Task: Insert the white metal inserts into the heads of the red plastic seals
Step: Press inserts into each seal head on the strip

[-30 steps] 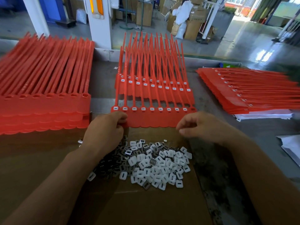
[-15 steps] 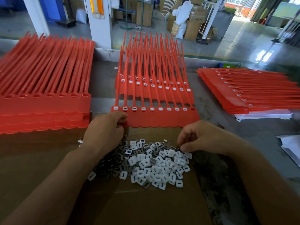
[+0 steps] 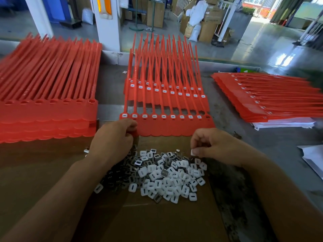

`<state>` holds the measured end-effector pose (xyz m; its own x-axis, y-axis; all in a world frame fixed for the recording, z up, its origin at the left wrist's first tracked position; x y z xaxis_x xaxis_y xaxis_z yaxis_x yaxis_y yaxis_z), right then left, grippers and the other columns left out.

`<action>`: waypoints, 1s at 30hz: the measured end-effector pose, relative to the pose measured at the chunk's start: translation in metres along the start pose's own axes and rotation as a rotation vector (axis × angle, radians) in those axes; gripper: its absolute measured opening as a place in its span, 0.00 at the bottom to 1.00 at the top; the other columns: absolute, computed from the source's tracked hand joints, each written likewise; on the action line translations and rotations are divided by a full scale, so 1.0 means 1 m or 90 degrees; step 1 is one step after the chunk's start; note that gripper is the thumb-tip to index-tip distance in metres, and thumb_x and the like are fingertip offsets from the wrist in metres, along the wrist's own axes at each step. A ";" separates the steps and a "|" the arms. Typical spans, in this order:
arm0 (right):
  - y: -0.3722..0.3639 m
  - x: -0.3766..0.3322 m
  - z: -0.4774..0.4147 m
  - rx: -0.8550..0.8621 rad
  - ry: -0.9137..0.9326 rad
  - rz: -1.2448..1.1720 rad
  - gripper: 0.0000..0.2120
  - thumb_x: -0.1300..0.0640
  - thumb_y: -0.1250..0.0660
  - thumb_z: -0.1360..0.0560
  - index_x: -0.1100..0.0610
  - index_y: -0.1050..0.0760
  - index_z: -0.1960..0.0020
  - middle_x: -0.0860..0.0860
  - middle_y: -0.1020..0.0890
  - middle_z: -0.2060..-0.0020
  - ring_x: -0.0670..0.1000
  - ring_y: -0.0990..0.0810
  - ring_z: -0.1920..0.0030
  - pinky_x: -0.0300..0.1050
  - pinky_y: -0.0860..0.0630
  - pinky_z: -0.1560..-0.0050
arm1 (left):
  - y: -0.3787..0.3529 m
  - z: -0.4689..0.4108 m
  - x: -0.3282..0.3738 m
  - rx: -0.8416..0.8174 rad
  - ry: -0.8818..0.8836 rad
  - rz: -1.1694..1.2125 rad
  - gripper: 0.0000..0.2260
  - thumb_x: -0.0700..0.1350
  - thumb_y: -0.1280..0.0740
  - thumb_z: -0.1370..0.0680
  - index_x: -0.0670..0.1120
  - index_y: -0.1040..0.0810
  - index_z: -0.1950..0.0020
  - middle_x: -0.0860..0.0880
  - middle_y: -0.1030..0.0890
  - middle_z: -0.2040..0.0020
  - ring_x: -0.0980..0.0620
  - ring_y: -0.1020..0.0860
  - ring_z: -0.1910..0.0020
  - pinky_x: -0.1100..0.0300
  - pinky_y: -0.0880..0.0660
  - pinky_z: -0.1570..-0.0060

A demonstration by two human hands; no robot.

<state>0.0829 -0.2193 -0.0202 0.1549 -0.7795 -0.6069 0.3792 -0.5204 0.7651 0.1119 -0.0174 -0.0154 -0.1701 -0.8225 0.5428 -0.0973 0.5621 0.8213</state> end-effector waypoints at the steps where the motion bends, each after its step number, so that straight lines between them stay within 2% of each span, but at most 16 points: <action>1: 0.003 0.001 -0.001 0.021 0.000 -0.011 0.07 0.60 0.32 0.26 0.48 0.26 0.57 0.46 0.20 0.63 0.38 0.23 0.62 0.31 0.27 0.60 | 0.000 0.000 0.000 0.000 0.001 0.001 0.19 0.35 0.40 0.26 0.48 0.24 0.38 0.52 0.20 0.43 0.53 0.24 0.43 0.61 0.32 0.44; 5: 0.025 0.005 -0.006 0.141 0.012 -0.017 0.08 0.59 0.33 0.26 0.47 0.24 0.60 0.44 0.20 0.65 0.34 0.24 0.64 0.24 0.31 0.62 | 0.000 0.000 -0.001 0.002 0.005 0.006 0.19 0.34 0.40 0.27 0.48 0.24 0.39 0.52 0.20 0.44 0.52 0.24 0.44 0.61 0.31 0.45; 8: 0.048 0.025 -0.012 0.254 -0.021 -0.060 0.07 0.57 0.33 0.26 0.49 0.24 0.62 0.47 0.20 0.66 0.40 0.25 0.66 0.29 0.30 0.64 | 0.001 0.000 -0.001 0.009 0.006 0.003 0.19 0.34 0.39 0.27 0.48 0.23 0.40 0.52 0.19 0.44 0.52 0.24 0.45 0.62 0.32 0.47; 10: 0.062 0.043 -0.014 0.331 -0.058 -0.102 0.07 0.57 0.33 0.26 0.51 0.23 0.63 0.48 0.21 0.69 0.44 0.26 0.68 0.38 0.29 0.64 | 0.001 0.000 -0.001 0.007 0.006 0.005 0.19 0.34 0.39 0.27 0.48 0.23 0.39 0.52 0.19 0.44 0.52 0.24 0.45 0.62 0.32 0.47; 12: 0.071 0.056 -0.018 0.370 -0.084 -0.126 0.07 0.59 0.33 0.25 0.52 0.24 0.61 0.48 0.22 0.71 0.46 0.26 0.70 0.38 0.28 0.67 | 0.001 0.001 0.000 0.004 0.006 0.007 0.19 0.34 0.39 0.27 0.48 0.24 0.39 0.52 0.20 0.44 0.53 0.24 0.44 0.63 0.33 0.46; 14: 0.076 0.066 -0.023 0.392 -0.104 -0.142 0.03 0.62 0.34 0.26 0.55 0.24 0.56 0.48 0.21 0.67 0.46 0.24 0.68 0.36 0.27 0.67 | 0.000 0.001 -0.001 0.003 0.004 0.005 0.19 0.34 0.39 0.27 0.48 0.24 0.38 0.52 0.20 0.43 0.53 0.24 0.44 0.64 0.33 0.47; 16: 0.082 0.074 -0.026 0.420 -0.117 -0.161 0.05 0.64 0.33 0.26 0.56 0.25 0.52 0.48 0.21 0.63 0.46 0.22 0.65 0.37 0.26 0.65 | 0.001 0.001 -0.001 0.003 0.002 0.003 0.19 0.34 0.39 0.27 0.48 0.24 0.39 0.52 0.20 0.44 0.53 0.24 0.45 0.65 0.34 0.49; 20: 0.088 0.083 -0.034 0.433 -0.136 -0.135 0.04 0.64 0.32 0.27 0.57 0.22 0.55 0.47 0.22 0.66 0.44 0.24 0.66 0.40 0.26 0.59 | 0.000 0.000 -0.001 0.002 0.003 0.005 0.18 0.34 0.39 0.27 0.48 0.23 0.40 0.52 0.19 0.45 0.52 0.23 0.46 0.62 0.31 0.47; 24: 0.084 0.094 -0.040 0.410 -0.174 -0.113 0.05 0.63 0.32 0.27 0.54 0.22 0.58 0.50 0.21 0.60 0.48 0.24 0.58 0.48 0.26 0.49 | 0.000 0.000 -0.002 0.004 0.007 0.009 0.18 0.34 0.39 0.27 0.49 0.23 0.41 0.52 0.19 0.46 0.53 0.23 0.47 0.62 0.31 0.49; 26: 0.082 0.095 -0.041 0.395 -0.183 -0.093 0.04 0.62 0.32 0.27 0.55 0.21 0.57 0.50 0.21 0.58 0.48 0.25 0.56 0.46 0.28 0.50 | 0.000 0.000 -0.001 0.004 0.002 0.005 0.17 0.34 0.39 0.27 0.48 0.23 0.42 0.52 0.19 0.47 0.53 0.23 0.49 0.62 0.31 0.50; 30: 0.081 0.095 -0.042 0.378 -0.182 -0.077 0.04 0.63 0.33 0.27 0.56 0.21 0.57 0.50 0.22 0.59 0.48 0.25 0.57 0.42 0.31 0.53 | -0.001 0.000 -0.002 0.004 0.001 0.004 0.17 0.34 0.39 0.27 0.48 0.22 0.42 0.52 0.19 0.47 0.53 0.23 0.48 0.63 0.32 0.50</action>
<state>0.1671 -0.3208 -0.0247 -0.1364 -0.7223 -0.6780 -0.2000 -0.6502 0.7329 0.1121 -0.0161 -0.0170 -0.1684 -0.8191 0.5484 -0.1023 0.5678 0.8168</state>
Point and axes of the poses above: each hand's wrist, its own z-axis away from the middle knuckle, its own y-axis out of the back of the hand, x = y × z, the point moved 10 cm from there along -z, towards the middle knuckle
